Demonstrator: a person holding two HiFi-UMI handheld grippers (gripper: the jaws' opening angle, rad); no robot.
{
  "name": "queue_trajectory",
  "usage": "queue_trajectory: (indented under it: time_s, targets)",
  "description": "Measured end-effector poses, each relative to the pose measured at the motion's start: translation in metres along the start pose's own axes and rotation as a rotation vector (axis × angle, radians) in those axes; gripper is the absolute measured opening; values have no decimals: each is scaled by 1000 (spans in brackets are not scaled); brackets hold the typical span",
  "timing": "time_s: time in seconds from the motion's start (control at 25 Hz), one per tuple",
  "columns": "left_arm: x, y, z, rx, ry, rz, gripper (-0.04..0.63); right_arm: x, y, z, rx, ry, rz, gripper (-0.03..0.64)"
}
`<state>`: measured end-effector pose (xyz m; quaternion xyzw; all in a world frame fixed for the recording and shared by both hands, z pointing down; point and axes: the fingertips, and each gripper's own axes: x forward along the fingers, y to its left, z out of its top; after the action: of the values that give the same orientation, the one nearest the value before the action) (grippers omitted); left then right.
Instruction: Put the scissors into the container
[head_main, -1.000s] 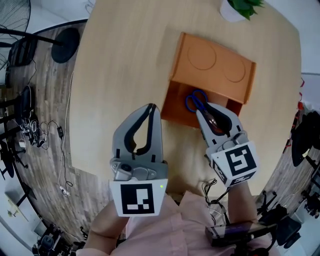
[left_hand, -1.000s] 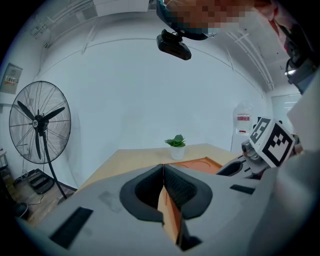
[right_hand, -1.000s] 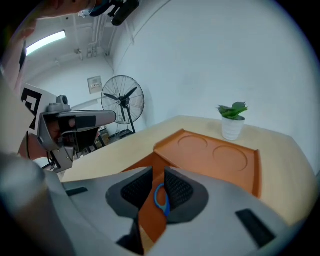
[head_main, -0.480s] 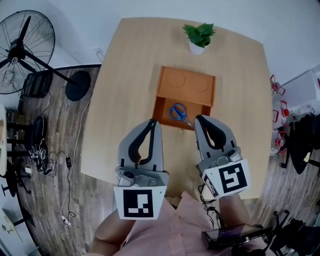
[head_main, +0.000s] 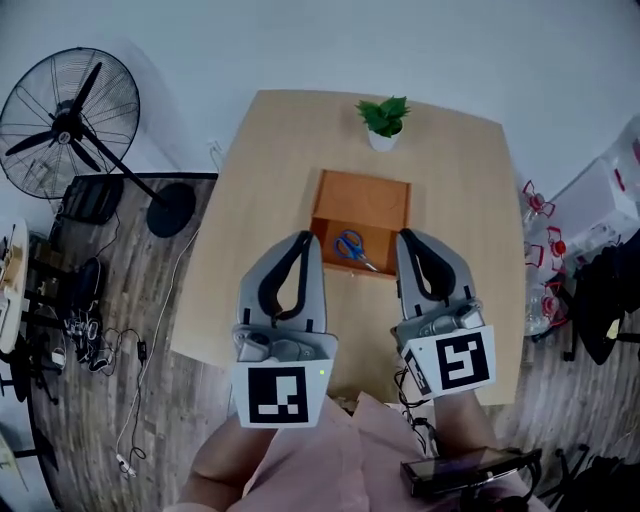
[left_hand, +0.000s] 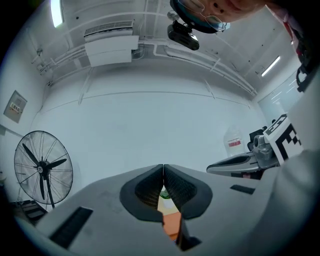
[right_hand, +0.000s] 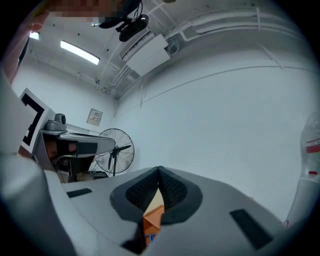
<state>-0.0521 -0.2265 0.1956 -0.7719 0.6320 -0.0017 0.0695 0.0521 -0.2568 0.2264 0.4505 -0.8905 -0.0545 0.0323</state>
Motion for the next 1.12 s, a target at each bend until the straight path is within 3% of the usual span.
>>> queue_trajectory:
  time_s: [0.24,1.12]
  targets:
    - [-6,-2,18,30,-41,15,9,-11,4,12,-29,-30,0,0]
    - [-4,-5,17,57,-26,7,9,-7,5,11,-16,-31,16,0]
